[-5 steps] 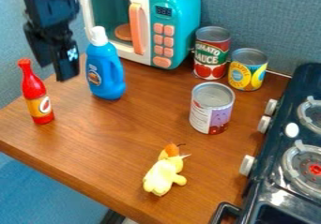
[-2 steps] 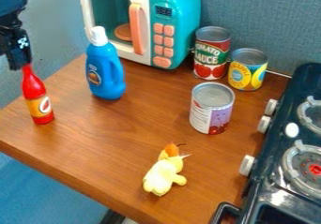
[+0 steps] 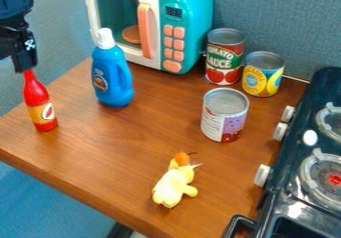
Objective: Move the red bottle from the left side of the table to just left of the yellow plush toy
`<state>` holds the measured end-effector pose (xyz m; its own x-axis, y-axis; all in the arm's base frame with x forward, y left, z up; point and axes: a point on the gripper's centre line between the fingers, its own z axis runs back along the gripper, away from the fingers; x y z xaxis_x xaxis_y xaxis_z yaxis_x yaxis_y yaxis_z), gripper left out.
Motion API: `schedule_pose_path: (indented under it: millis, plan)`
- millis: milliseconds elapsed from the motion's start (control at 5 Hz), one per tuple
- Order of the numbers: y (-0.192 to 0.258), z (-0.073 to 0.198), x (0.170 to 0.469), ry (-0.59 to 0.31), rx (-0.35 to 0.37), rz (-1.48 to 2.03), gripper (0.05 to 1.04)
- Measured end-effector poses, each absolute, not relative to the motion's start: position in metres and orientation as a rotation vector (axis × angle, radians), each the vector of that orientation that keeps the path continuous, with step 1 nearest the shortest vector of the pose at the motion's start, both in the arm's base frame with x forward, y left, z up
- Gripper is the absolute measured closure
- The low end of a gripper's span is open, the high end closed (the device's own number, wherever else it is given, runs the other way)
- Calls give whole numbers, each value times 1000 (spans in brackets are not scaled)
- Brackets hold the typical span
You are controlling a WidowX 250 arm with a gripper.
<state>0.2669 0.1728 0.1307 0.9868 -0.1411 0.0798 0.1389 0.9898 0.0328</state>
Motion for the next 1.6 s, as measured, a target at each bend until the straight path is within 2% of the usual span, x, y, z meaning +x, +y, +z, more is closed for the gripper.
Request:
schedule_pose_path:
  millis: [600,800,1200,1400,1600]
  plan:
    - [172,98,281,1,-24,-133,83]
    - [170,95,284,21,-23,-132,120]
    - [170,96,284,19,-20,-125,677]
    - [170,101,281,31,-12,-131,736]
    - [153,125,293,-8,7,-165,736]
